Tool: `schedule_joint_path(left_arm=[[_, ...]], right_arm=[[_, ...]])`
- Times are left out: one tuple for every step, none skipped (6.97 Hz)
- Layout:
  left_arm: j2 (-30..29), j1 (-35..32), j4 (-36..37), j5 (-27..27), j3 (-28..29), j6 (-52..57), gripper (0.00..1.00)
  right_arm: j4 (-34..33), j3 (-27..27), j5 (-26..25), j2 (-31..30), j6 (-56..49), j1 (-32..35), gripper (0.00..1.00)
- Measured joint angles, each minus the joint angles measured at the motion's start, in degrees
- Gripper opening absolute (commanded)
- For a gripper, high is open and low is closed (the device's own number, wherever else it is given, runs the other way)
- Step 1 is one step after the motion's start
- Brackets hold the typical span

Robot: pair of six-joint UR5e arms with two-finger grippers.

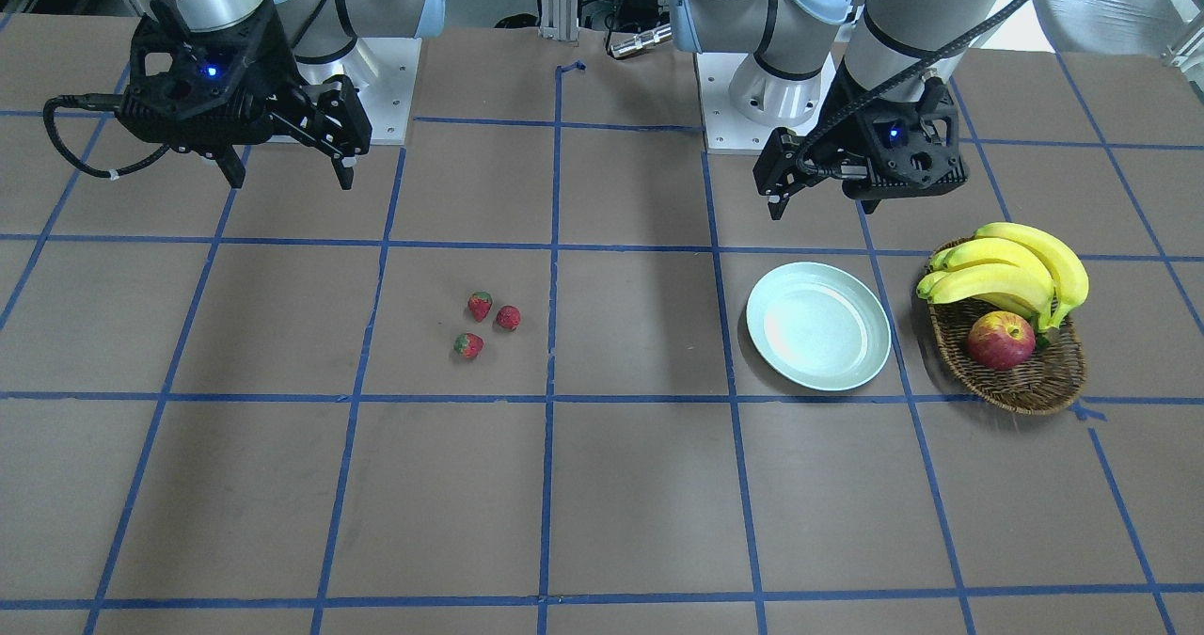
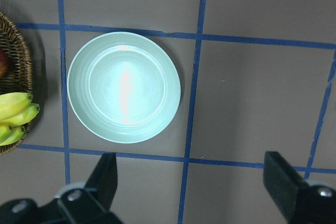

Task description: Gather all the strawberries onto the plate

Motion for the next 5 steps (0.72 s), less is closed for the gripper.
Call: schedule_joint_path(left_arm=[[0.0, 0.0, 0.0, -0.1, 0.0, 0.0, 1.0], [-0.1, 0.0, 0.0, -0.2, -0.1, 0.0, 1.0], [-0.1, 0.0, 0.0, -0.3, -0.1, 0.0, 1.0], [-0.1, 0.0, 0.0, -0.3, -0.1, 0.0, 1.0], [-0.1, 0.0, 0.0, -0.3, -0.1, 0.0, 1.0]], right_arm=[[-2.3, 0.1, 0.0, 1.1, 3.0, 1.2, 1.0], [-6.5, 0.2, -0.2, 3.3, 6.0, 3.4, 1.0], [-10.3, 0.3, -0.3, 6.0, 9.5, 5.6, 1.0], [-12.5, 0.8, -0.1, 8.7, 14.3, 7.4, 1.0], [-14.3, 2.0, 0.3, 11.0, 18.8, 9.0, 1.0]])
